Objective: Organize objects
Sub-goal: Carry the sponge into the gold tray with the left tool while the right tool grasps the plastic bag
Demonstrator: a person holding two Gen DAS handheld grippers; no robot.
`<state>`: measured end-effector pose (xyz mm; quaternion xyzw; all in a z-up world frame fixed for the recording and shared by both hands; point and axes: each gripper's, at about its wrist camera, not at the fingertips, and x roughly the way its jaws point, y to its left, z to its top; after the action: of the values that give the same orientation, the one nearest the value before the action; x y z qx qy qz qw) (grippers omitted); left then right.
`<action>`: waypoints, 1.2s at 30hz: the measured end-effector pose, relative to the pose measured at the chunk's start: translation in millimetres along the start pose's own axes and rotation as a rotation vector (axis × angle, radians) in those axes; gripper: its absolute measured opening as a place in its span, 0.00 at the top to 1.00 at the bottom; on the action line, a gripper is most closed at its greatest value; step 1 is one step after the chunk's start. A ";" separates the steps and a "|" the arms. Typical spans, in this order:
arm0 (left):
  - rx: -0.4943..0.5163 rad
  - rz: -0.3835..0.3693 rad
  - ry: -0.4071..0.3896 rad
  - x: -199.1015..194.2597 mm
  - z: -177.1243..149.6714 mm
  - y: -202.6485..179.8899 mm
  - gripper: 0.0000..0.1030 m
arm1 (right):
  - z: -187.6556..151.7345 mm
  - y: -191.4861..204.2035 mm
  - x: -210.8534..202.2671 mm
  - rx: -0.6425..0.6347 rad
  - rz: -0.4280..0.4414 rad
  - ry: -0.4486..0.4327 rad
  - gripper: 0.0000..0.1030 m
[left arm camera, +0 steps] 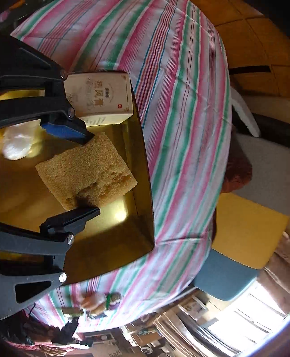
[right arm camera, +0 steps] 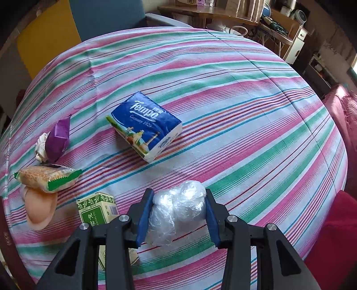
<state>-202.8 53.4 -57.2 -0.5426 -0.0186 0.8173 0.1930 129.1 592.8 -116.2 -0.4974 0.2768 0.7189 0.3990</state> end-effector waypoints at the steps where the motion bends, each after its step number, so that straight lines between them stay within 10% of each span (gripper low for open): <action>1: 0.011 0.024 0.018 11.4 3.0 0.5 0.45 | -0.2 0.7 -0.1 -0.004 -0.001 -0.001 0.57; 21: 0.138 0.153 -0.002 9.8 15.7 -8.1 0.20 | -0.8 9.3 1.1 -0.056 -0.030 -0.011 0.57; 30: 0.098 0.153 -0.308 -90.6 -39.5 -20.7 0.20 | -2.9 14.8 -6.8 -0.068 -0.044 -0.044 0.60; 36: 0.052 0.141 -0.338 -113.6 -87.3 -7.1 0.20 | -1.9 5.4 -43.1 0.007 0.067 -0.170 0.60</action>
<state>-84.4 6.2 8.6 -0.3922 0.0085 0.9086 0.1434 133.5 575.6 -76.5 -0.4234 0.2610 0.7706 0.3985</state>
